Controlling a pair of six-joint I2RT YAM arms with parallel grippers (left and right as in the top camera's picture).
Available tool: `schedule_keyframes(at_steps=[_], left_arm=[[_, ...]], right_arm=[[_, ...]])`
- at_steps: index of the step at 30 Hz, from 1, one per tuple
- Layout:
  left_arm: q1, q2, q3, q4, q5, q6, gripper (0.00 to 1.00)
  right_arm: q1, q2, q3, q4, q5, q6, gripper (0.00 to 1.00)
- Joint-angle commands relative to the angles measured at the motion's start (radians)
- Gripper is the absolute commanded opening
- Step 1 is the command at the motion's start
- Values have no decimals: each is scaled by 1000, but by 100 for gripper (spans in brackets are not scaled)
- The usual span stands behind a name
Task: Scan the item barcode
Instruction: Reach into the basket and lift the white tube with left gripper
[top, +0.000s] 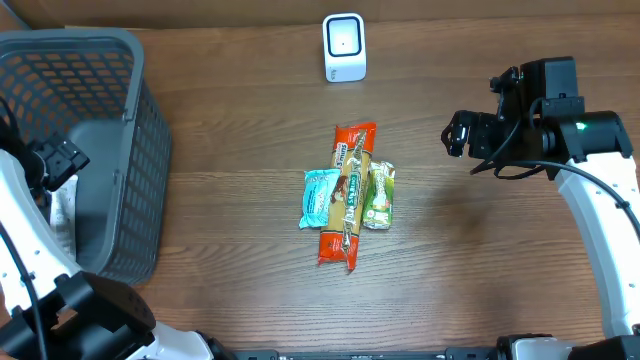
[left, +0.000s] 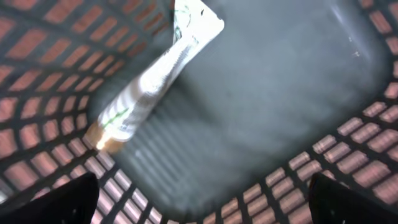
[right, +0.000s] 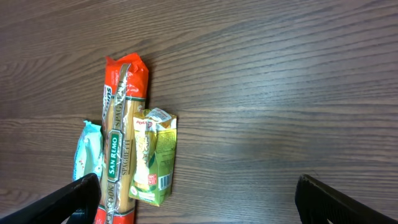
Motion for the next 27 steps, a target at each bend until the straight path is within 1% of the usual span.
schedule_keyframes(at_steps=[1,2,3,7,9,13,15,21,27], left_arm=[[2,-2,-113,88,14,19,97],[3,-2,-144,124,-1,33,95],[3,-2,-172,159,-26,43,95],[4,-2,-280,312,-117,118,98],[11,-2,-326,385,-138,157,100],[31,-2,-394,488,-137,230,99],[40,-1,-417,518,-137,266,100],[46,-1,-470,600,-138,441,100],[47,15,-486,640,-138,522,100]], right_arm=[[8,-1,15,6,2,-5,100],[8,-1,12,7,2,-5,100],[8,-1,11,9,3,-5,100],[8,-1,4,13,2,-5,100],[8,-1,4,13,3,-5,100],[8,-1,4,16,3,-6,100],[8,-1,4,18,3,-6,100],[8,-1,4,18,3,-6,100],[8,-1,3,17,10,-8,100]])
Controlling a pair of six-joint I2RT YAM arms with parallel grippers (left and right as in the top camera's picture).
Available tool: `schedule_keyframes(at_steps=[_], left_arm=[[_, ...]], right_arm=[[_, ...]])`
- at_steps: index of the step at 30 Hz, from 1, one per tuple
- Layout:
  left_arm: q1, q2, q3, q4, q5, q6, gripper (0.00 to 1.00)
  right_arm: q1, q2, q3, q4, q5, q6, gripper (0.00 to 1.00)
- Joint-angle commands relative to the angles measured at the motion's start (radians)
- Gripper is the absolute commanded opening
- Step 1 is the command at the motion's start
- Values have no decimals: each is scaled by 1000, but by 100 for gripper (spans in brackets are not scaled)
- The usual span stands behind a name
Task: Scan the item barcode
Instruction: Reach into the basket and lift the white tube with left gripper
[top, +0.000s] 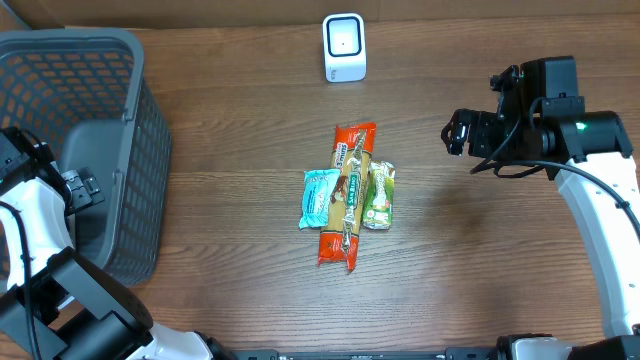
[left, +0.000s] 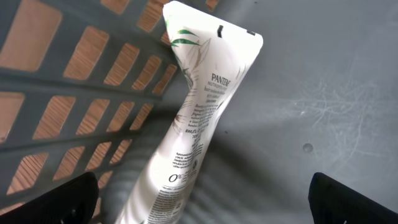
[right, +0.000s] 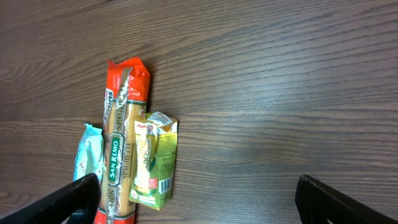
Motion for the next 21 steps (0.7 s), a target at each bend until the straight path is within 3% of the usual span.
schedule_keyframes(at_steps=[1,11,14,15,17,18,21], left_arm=[[5,22,-13,20,-16,93,100],[23,140,-13,2,-14,92,100],[23,156,-13,4,-13,91,94],[23,159,-13,10,-13,85,89],[23,159,-13,24,-4,59,70],[23,159,-13,28,15,53,54],[23,159,-13,26,100,53,21]], right_arm=[[9,-1,3,3,9,-8,100],[8,-1,3,-2,9,-8,100],[9,-1,-2,-2,9,-7,100],[8,-1,-2,-2,9,-7,100],[10,-1,-6,1,9,-7,100],[9,-1,-6,1,9,-7,100],[10,0,-8,4,9,-7,100]])
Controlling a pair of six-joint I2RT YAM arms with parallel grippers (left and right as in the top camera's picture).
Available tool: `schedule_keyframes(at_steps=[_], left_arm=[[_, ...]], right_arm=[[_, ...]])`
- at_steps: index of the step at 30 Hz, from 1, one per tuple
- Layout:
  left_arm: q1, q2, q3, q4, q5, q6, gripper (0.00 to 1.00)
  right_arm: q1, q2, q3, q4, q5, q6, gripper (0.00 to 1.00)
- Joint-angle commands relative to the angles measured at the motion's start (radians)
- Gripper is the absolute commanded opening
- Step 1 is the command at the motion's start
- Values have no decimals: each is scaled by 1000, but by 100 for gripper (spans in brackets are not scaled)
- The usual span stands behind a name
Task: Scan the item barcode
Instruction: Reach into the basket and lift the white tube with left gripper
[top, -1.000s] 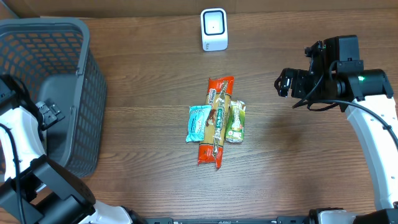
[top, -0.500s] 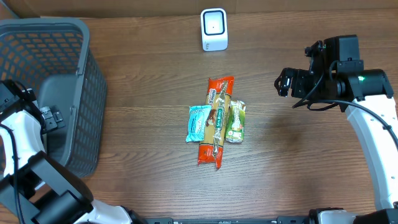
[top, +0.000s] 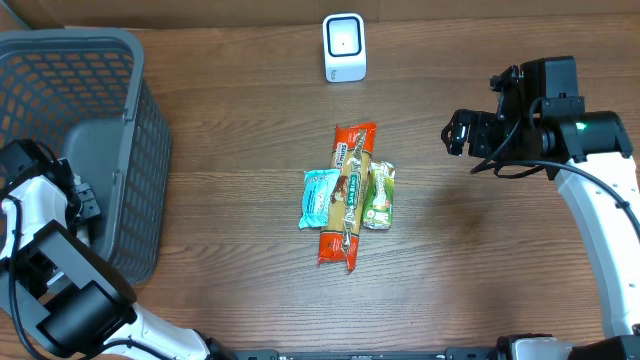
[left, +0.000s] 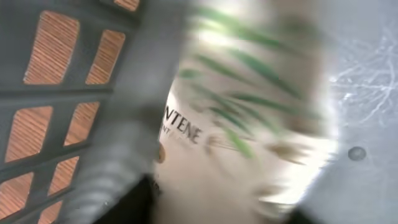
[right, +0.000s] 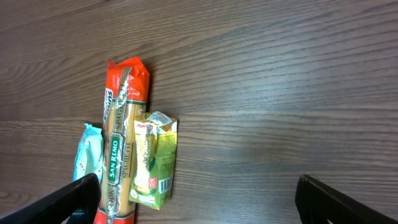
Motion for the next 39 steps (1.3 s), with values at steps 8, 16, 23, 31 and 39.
schedule_keyframes(at_steps=[8,16,23,31,39], left_arm=[[-23,12,-4,-18,234,-74,4],[-50,-11,201,-210,238,-115,4],[-74,-40,654,-512,389,-174,4],[-153,-82,1030,-732,845,-174,4],[-418,-82,998,-924,1018,-14,4]], right_arm=[[10,0,-7,11,9,-8,100],[10,0,-7,12,9,-8,100],[10,0,-7,12,9,-8,100],[10,0,-7,12,9,-8,100],[10,0,-7,22,9,-8,100]])
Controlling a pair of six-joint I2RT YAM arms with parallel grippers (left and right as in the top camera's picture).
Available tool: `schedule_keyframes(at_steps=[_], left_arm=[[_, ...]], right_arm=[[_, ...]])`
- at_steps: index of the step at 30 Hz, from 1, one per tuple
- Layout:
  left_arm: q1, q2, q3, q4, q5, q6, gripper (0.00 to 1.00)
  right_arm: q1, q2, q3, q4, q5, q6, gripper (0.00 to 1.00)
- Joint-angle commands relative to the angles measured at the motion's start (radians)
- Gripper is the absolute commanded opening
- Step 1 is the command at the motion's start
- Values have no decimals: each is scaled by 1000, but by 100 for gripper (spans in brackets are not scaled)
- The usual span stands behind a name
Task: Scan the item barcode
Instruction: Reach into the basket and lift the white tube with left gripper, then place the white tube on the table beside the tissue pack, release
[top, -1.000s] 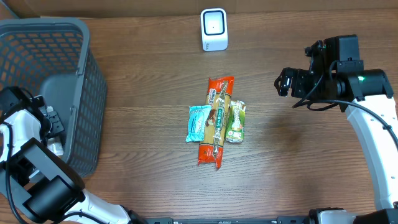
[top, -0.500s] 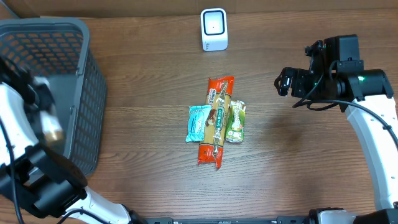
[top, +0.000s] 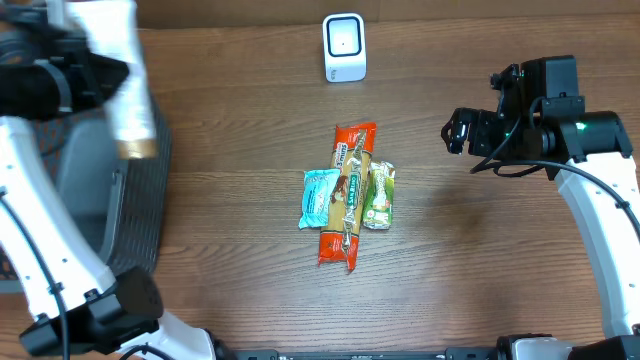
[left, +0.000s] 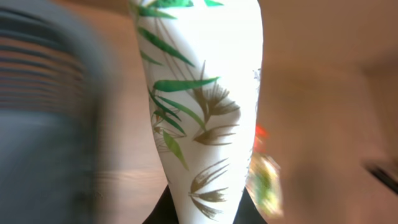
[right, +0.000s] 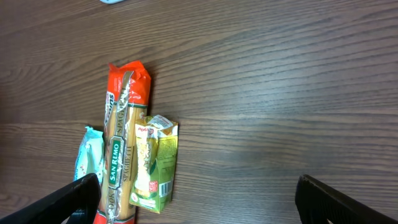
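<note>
A white Pantene tube (top: 127, 95) printed with green leaves (left: 202, 93) is held up in the air over the basket's right wall, cap end toward the table. My left gripper (left: 205, 213) is shut on it, dark fingers either side of its narrow end; the left wrist view is blurred. In the overhead view the left gripper (top: 100, 72) is at the top left. The white barcode scanner (top: 344, 47) stands at the far middle of the table. My right gripper (right: 202, 202) hangs open and empty over the right side of the table, also seen from overhead (top: 458, 133).
The grey basket (top: 150, 215) stands at the left edge, partly hidden by my left arm. At mid-table lie an orange spaghetti pack (top: 349, 195), a teal packet (top: 318, 197) and a green juice pouch (top: 379, 195), touching side by side. The right wrist view shows the same three: spaghetti (right: 121, 155), pouch (right: 153, 165), packet (right: 87, 158).
My left gripper was low inside the basket, close against the tube. Now it is high above the basket with the tube held in it. The right arm has not moved.
The tube lay inside the basket with my left gripper open above it. Then the gripper was closer over the tube, then pressed right up to it. Now the tube is out of the basket, gripped and raised. The right arm and table items stayed put.
</note>
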Motion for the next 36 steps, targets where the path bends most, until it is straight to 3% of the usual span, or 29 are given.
schedule_keyframes(at_steps=[1,5,10,21,28,29,36], left_arm=[[-129,2,-34,-36,74,94,4],[-304,5,-189,6,-40,89,4],[-419,5,-435,183,-43,18,4],[-439,5,-984,720,-43,-325,4],[-439,5,-1178,979,-44,-431,5],[-439,5,-1191,994,-44,-431,6],[-440,5,-1207,1004,-47,-431,57]], right_arm=[[10,0,-7,7,8,-8,100],[10,0,-7,10,8,-8,100],[10,0,-7,2,8,-8,100],[10,0,-7,2,8,-8,100],[10,0,-7,3,8,-8,100],[10,0,-7,3,8,-8,100],[10,0,-7,5,8,-8,100]])
